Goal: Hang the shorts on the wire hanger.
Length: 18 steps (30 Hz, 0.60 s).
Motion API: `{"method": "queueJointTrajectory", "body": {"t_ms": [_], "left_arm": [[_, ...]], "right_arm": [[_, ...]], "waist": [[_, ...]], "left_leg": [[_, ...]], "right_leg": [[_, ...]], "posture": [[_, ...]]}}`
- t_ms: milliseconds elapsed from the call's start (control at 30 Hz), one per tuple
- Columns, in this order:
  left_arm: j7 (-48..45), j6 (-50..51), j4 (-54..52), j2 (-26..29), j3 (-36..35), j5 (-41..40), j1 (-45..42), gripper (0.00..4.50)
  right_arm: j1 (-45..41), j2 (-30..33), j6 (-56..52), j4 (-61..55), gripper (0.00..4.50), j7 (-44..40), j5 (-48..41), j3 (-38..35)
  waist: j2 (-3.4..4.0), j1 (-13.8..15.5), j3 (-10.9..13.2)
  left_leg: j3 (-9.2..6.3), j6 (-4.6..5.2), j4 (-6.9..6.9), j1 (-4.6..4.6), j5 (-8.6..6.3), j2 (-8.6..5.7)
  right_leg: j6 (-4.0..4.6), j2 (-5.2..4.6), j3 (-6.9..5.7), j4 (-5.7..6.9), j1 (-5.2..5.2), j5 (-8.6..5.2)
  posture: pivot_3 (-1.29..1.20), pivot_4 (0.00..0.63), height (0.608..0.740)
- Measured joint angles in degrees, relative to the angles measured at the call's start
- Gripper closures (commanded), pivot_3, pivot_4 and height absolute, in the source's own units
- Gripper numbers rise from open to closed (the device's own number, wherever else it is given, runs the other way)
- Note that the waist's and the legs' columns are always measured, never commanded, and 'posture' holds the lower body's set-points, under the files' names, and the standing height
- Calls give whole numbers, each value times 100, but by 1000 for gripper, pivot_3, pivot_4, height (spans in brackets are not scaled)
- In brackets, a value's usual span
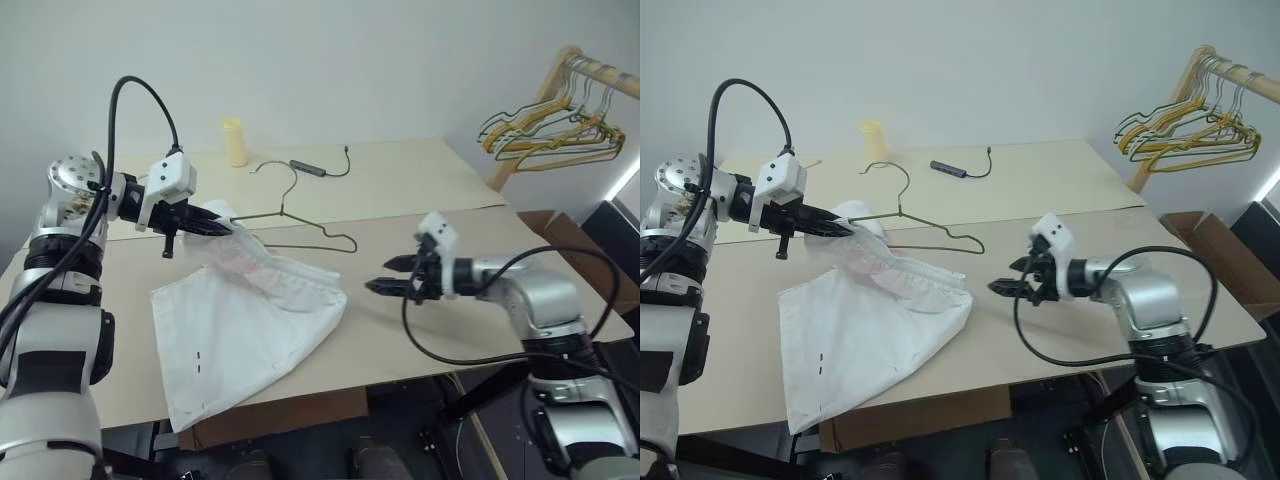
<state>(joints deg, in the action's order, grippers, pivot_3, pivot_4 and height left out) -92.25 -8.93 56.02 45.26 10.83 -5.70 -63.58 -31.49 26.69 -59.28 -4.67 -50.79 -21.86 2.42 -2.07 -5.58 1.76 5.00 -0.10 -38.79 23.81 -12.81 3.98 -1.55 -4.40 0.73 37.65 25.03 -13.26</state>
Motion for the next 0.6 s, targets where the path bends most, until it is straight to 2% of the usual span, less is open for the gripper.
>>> {"method": "queueJointTrajectory", "body": {"t_ms": [67, 200, 233, 333, 500, 600], "left_arm": [[-4, -1, -2, -17, -39, 18, 1, 4500], [-9, -1, -7, -17, -91, 30, 3, 4500], [-9, -1, -9, -20, -91, 31, 4, 4500], [-10, 0, -17, -20, -92, 31, 5, 4500], [-11, 9, -61, -20, -104, 29, 30, 4500], [-11, 19, -119, -20, -106, 21, 62, 4500]], "right_arm": [[170, -413, -290, -189, 221, 342, -169, 7], [257, -775, -500, -410, 221, 892, -177, 213], [278, -820, -498, -410, 388, 1025, -140, 327], [397, -921, -434, -325, 1081, 1246, -91, 413], [403, -921, -254, -101, 2856, 1383, -86, 399], [380, -925, -185, 43, 3722, 1484, -75, 399]], "waist": [[0, 0, 0], [-1, 0, -1], [-1, 0, -1], [-1, 7, -1], [-1, 2, -1], [-1, -6, -1]], "left_leg": [[-1, 0, -3, 1, 0, 0], [-1, 1, -4, 3, -1, -1], [-1, 1, -4, 3, -1, -1], [-2, 1, -4, 4, -1, -1], [-3, 1, -3, 3, -1, -1], [-3, 1, -3, 3, -1, -1]], "right_leg": [[0, -1, 0, 1, 0, 0], [-3, -2, 0, -1, 0, -1], [-3, -2, 0, -1, 0, -1], [-3, -2, -1, -1, 0, -2], [-3, -1, -1, -1, 0, -2], [-3, -1, 0, -2, -1, -1]], "posture": [[-67, 0, 740], [-61, 0, 740], [-61, 0, 740], [-58, 0, 740], [-52, 0, 740], [-52, 0, 740]]}}
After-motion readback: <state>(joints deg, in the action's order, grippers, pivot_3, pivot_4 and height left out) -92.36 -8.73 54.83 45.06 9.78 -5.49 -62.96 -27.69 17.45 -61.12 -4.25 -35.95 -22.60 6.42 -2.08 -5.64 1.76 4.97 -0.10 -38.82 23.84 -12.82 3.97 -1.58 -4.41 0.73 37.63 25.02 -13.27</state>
